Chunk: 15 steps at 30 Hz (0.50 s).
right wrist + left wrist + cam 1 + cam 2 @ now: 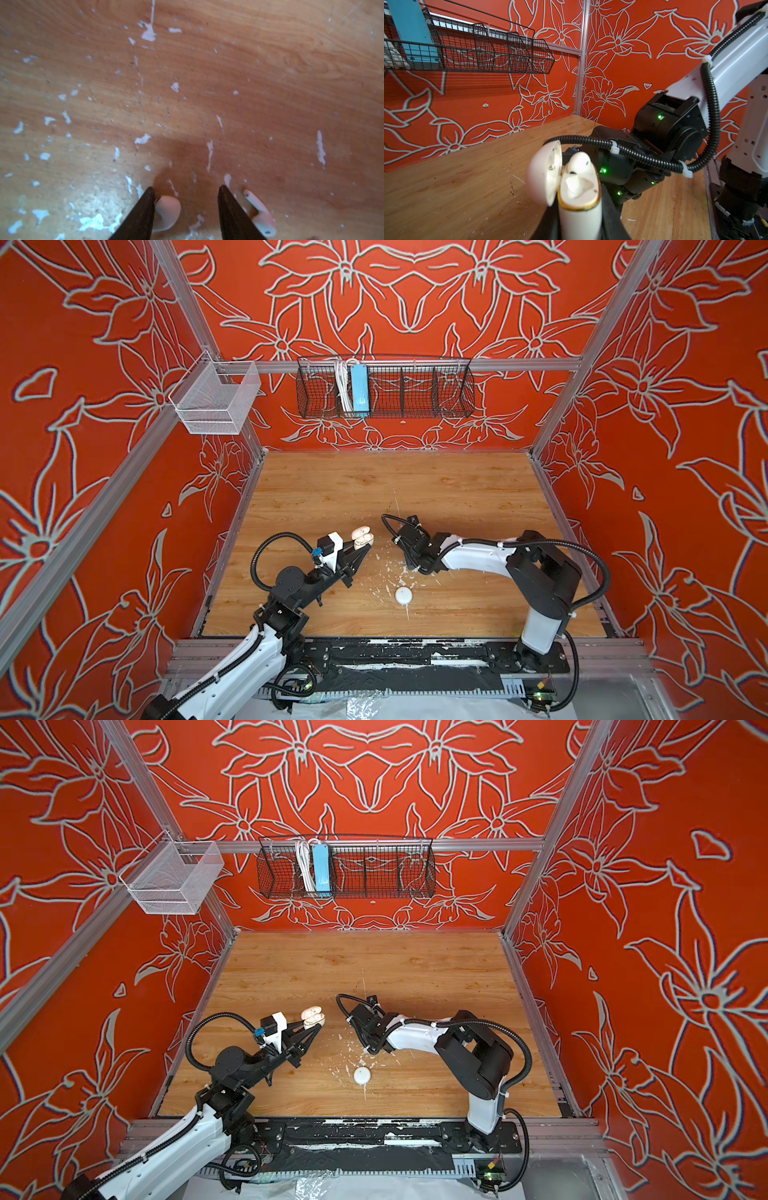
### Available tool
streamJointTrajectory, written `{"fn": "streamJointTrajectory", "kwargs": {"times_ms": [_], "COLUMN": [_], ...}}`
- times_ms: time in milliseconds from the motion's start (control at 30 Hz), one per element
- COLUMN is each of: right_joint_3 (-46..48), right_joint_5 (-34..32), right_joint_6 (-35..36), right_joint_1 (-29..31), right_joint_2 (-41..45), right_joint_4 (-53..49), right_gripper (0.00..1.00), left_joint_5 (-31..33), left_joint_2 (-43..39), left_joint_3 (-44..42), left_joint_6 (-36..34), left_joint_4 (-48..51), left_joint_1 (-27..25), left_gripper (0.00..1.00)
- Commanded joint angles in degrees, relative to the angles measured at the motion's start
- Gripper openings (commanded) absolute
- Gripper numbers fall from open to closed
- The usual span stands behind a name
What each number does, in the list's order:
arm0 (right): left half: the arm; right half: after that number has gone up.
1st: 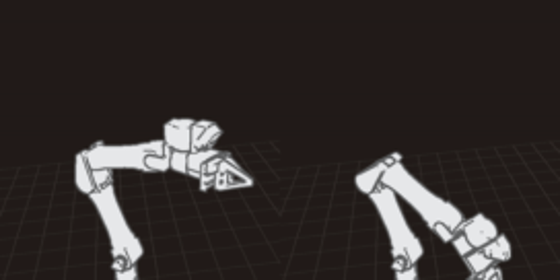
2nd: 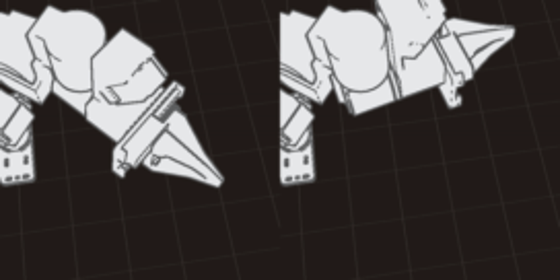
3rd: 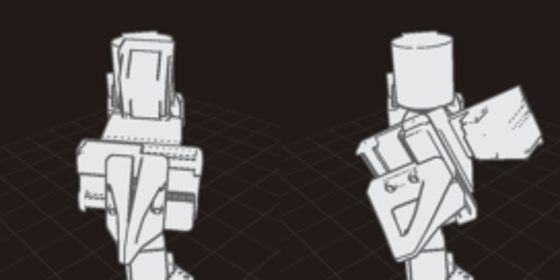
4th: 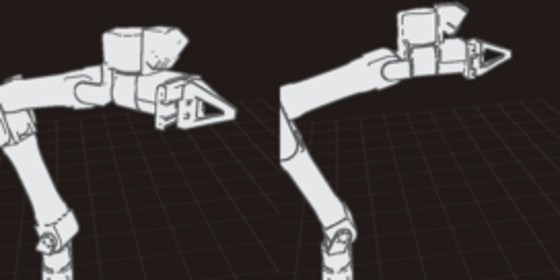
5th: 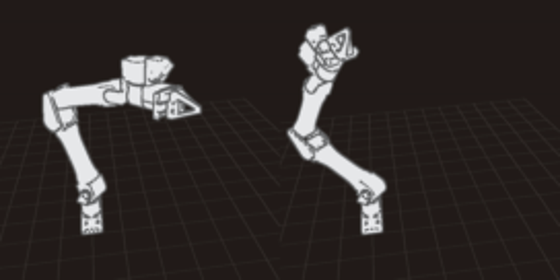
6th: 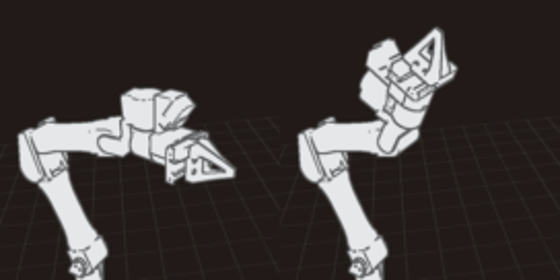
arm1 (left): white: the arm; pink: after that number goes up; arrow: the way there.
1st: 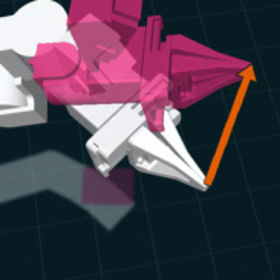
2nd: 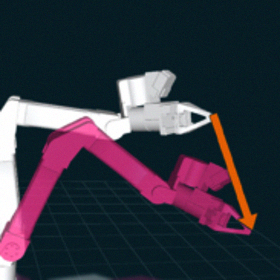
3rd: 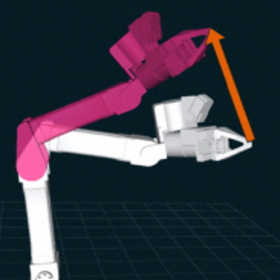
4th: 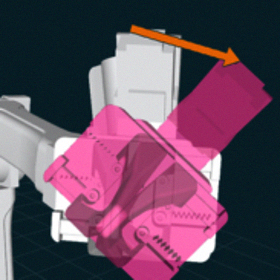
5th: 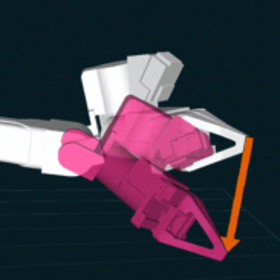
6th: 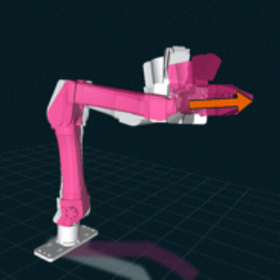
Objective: Insert the wireless bluetooth earbuds into the charging case
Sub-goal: 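Lower the right gripper and close it on a white earbud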
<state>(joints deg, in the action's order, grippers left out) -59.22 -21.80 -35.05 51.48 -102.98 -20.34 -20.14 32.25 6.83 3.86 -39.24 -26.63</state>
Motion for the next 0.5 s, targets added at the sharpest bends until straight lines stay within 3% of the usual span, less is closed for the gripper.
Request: {"fn": "streamJointTrajectory", "kwargs": {"times_ms": [0, 467], "right_joint_3": [2.34, 5.49], "right_joint_5": [-1.58, 4.39], "right_joint_6": [-2.46, -4.31], "right_joint_1": [0.62, 0.44], "right_joint_2": [3.0, 3.19], "right_joint_4": [-1.3, 5.66], "right_gripper": [0.51, 0.48], "left_joint_5": [0.22, 0.22], "left_joint_2": [-0.78, -1.47], "left_joint_3": [-0.15, -0.24], "left_joint_6": [0.01, 0.09], "left_joint_4": [-0.96, -0.85], "left_joint_1": [-0.2, -0.21], "left_gripper": [0.0, 0.0]}}
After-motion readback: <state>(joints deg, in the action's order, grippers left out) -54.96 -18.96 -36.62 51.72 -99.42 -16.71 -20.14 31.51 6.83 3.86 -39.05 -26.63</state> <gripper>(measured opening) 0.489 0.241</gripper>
